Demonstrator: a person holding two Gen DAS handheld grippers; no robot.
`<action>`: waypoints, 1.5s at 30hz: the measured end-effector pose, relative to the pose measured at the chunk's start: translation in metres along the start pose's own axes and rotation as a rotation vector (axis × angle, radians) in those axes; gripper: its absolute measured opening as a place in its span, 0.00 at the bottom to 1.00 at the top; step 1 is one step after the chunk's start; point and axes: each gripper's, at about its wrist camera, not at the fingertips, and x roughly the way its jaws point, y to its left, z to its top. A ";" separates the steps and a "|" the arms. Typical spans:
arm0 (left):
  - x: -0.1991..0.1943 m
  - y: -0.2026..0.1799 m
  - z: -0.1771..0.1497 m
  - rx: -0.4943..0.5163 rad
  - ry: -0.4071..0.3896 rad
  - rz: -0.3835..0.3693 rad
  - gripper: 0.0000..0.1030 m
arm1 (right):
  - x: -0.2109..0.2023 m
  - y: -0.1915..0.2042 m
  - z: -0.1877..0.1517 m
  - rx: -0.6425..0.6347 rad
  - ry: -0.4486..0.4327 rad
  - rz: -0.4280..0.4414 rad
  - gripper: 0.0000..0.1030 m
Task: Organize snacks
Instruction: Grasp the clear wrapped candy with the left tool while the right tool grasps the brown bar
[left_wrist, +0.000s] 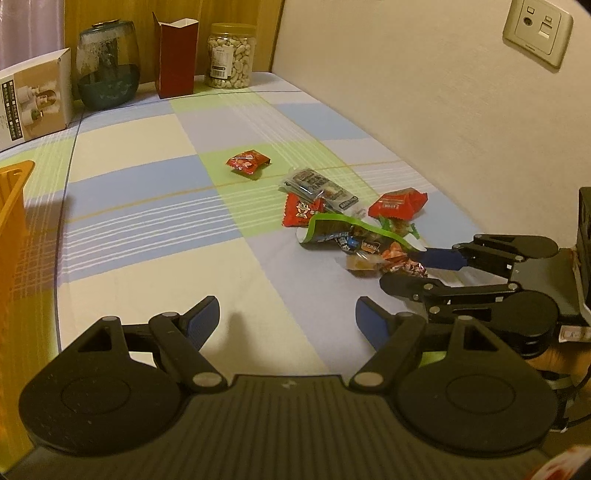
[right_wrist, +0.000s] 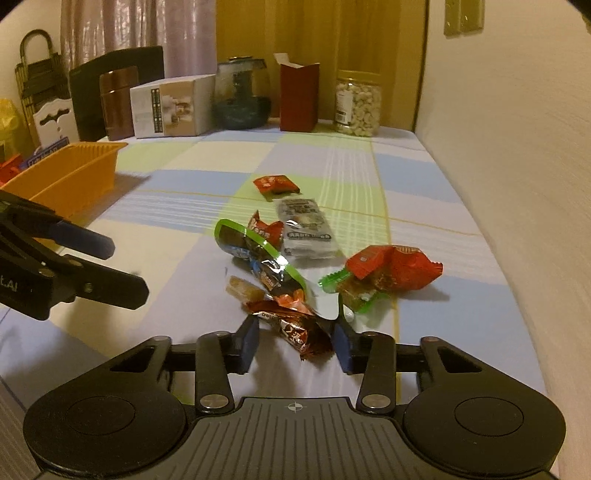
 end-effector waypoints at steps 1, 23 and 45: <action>0.000 -0.001 0.000 0.002 -0.002 -0.002 0.76 | -0.001 0.001 0.000 -0.002 0.003 -0.008 0.32; 0.052 -0.044 0.009 0.220 -0.033 -0.055 0.37 | -0.054 -0.014 -0.017 0.256 -0.031 -0.117 0.25; -0.043 -0.018 0.002 0.101 -0.056 0.035 0.18 | -0.092 0.024 0.018 0.273 -0.067 -0.120 0.25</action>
